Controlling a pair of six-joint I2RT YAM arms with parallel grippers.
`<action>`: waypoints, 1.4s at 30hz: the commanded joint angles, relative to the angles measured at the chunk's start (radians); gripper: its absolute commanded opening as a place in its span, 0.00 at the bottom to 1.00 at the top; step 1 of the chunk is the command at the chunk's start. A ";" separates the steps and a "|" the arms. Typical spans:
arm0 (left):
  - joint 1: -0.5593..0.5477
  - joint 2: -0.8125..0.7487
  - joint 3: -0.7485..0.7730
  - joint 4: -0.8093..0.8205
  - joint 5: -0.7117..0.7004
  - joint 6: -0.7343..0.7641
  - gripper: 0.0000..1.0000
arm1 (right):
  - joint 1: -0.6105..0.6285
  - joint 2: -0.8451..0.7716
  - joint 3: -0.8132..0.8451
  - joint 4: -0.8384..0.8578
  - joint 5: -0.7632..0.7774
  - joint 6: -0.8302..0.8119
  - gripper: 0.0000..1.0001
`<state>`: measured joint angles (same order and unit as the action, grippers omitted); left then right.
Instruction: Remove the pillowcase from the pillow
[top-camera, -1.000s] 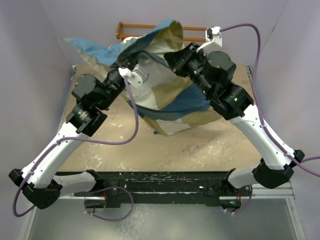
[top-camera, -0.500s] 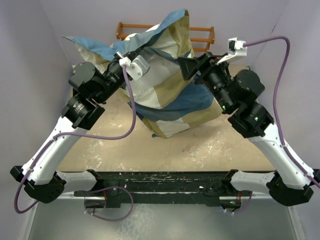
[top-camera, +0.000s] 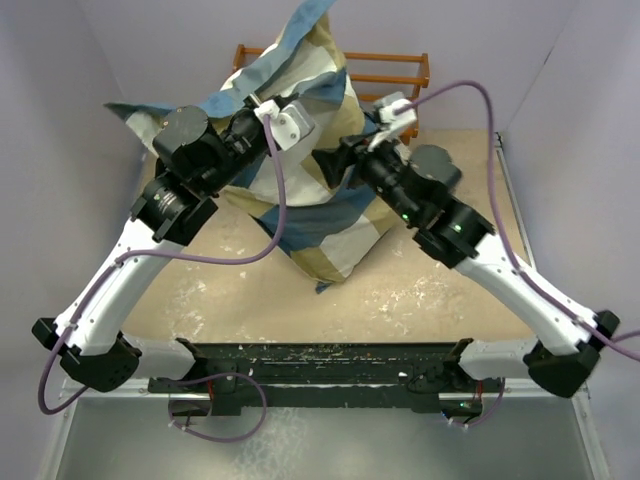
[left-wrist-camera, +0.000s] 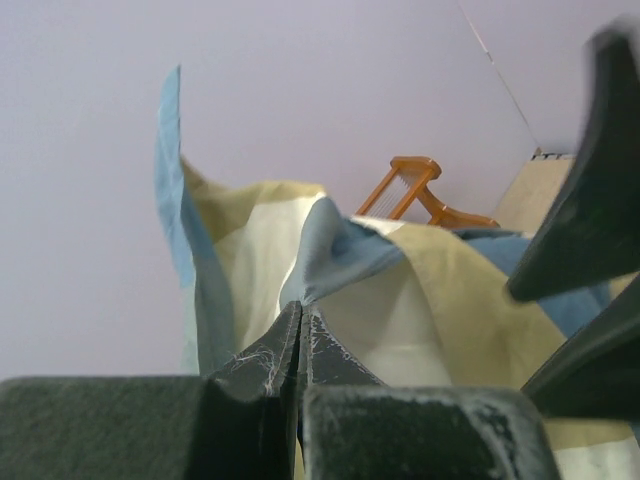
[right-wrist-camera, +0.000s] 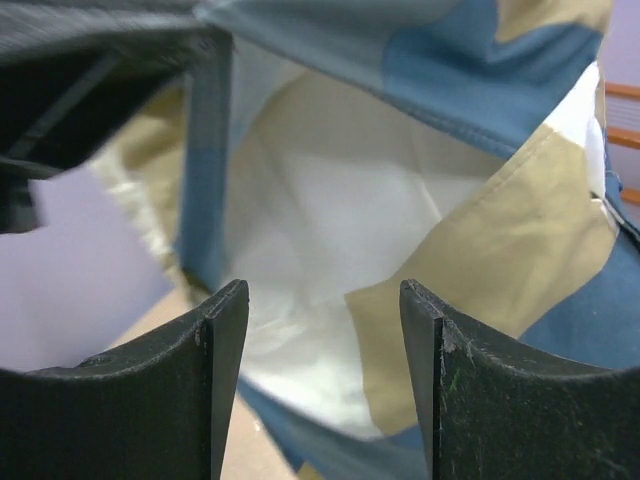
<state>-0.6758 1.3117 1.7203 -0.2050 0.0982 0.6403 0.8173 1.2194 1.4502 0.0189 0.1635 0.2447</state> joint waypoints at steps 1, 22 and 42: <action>-0.028 -0.002 0.098 0.078 0.059 0.024 0.00 | 0.004 0.140 0.139 0.069 0.035 -0.107 0.64; -0.051 0.026 0.171 0.099 0.077 -0.024 0.00 | -0.113 0.405 0.072 0.373 -0.351 0.141 0.82; -0.053 0.008 0.201 0.074 0.083 -0.047 0.00 | -0.072 0.507 0.116 0.368 -0.048 -0.225 0.77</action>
<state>-0.7216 1.3670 1.8572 -0.2581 0.1528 0.6197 0.7525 1.7340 1.5074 0.3748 0.0742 0.1837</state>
